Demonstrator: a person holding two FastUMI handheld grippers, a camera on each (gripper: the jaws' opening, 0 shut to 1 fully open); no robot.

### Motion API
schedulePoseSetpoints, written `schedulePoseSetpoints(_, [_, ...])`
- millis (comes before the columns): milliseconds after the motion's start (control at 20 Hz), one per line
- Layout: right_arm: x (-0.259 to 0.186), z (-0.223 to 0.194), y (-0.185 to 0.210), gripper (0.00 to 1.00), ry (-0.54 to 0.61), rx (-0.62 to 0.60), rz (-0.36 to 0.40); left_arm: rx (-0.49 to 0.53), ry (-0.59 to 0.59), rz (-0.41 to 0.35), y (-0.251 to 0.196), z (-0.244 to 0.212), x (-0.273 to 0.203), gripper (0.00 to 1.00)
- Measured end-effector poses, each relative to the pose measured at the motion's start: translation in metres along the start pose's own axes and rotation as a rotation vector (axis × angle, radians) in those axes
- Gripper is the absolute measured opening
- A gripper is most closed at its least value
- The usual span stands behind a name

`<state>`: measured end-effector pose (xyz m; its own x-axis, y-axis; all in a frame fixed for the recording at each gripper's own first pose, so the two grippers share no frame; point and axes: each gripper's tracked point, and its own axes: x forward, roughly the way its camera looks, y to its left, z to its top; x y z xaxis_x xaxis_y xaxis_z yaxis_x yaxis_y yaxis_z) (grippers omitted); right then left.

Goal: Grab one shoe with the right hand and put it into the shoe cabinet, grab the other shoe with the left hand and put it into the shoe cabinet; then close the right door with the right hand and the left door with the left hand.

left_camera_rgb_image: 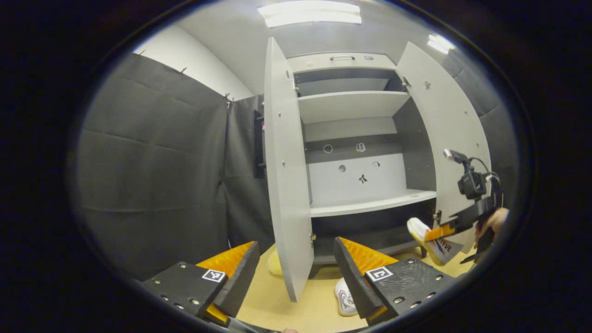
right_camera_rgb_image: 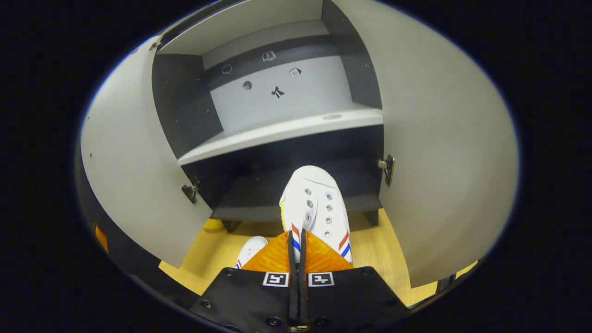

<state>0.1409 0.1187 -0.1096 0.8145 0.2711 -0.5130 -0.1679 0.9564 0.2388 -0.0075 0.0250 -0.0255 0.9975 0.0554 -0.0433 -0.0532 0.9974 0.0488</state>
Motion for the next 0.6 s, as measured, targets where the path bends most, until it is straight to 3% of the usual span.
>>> schedulePoseSetpoints(300, [-0.025,0.076,0.026,0.01,-0.136,-0.042,0.045,-0.03,-0.003,-0.038,-0.012,-0.006,0.006,0.94])
schedulePoseSetpoints(550, [-0.007,0.13,0.036,0.01,-0.207,-0.077,0.036,-0.055,0.019,-0.045,-0.013,-0.017,0.004,0.93])
schedulePoseSetpoints(600, [0.002,0.14,0.037,0.05,-0.214,-0.072,0.036,-0.059,0.025,-0.043,-0.011,-0.019,0.002,0.94])
